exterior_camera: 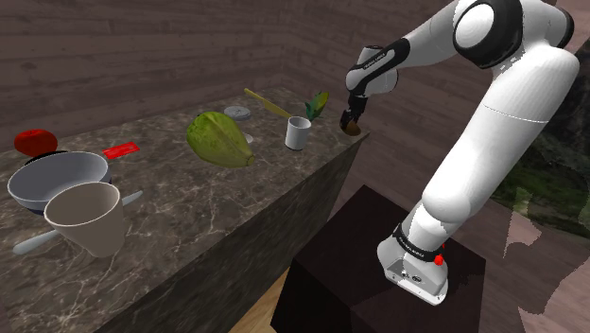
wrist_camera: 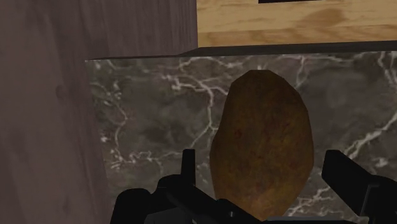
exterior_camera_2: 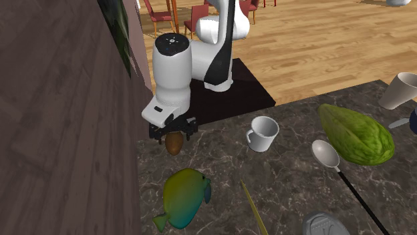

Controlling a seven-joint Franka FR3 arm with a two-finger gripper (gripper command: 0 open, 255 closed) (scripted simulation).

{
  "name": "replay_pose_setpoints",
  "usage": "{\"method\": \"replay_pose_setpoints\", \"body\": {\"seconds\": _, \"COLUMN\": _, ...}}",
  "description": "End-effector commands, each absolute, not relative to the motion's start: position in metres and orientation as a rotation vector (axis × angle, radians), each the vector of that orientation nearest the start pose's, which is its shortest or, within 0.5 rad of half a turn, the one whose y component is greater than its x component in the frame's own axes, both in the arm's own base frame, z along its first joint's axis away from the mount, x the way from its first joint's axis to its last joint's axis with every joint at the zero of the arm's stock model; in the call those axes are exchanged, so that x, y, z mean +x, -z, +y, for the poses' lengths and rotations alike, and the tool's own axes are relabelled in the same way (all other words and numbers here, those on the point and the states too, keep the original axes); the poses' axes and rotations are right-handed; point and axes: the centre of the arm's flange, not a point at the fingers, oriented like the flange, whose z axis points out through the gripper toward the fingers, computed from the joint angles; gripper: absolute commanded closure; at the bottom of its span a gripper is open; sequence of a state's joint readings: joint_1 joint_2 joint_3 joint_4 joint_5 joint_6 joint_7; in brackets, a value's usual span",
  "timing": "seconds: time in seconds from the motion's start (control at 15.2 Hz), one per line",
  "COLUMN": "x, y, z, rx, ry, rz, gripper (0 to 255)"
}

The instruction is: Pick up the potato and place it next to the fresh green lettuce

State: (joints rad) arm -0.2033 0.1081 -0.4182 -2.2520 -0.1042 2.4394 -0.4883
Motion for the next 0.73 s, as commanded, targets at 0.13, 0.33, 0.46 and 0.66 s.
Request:
{"method": "replay_pose_setpoints", "body": {"seconds": 0.13, "x": 0.4406, "y": -0.3291, "z": -0.3146, "rx": -3.283, "ry": 0.022, "rz": 0.086, "gripper": 255}}
{"method": "replay_pose_setpoints", "body": {"seconds": 0.33, "x": 0.4407, "y": -0.3292, "z": -0.3146, "rx": -3.283, "ry": 0.022, "rz": 0.086, "gripper": 255}}
{"method": "replay_pose_setpoints", "body": {"seconds": 0.46, "x": 0.4407, "y": -0.3292, "z": -0.3147, "rx": -3.283, "ry": 0.022, "rz": 0.086, "gripper": 255}}
{"method": "replay_pose_setpoints", "body": {"seconds": 0.66, "x": 0.4406, "y": -0.3291, "z": -0.3146, "rx": -3.283, "ry": 0.022, "rz": 0.086, "gripper": 255}}
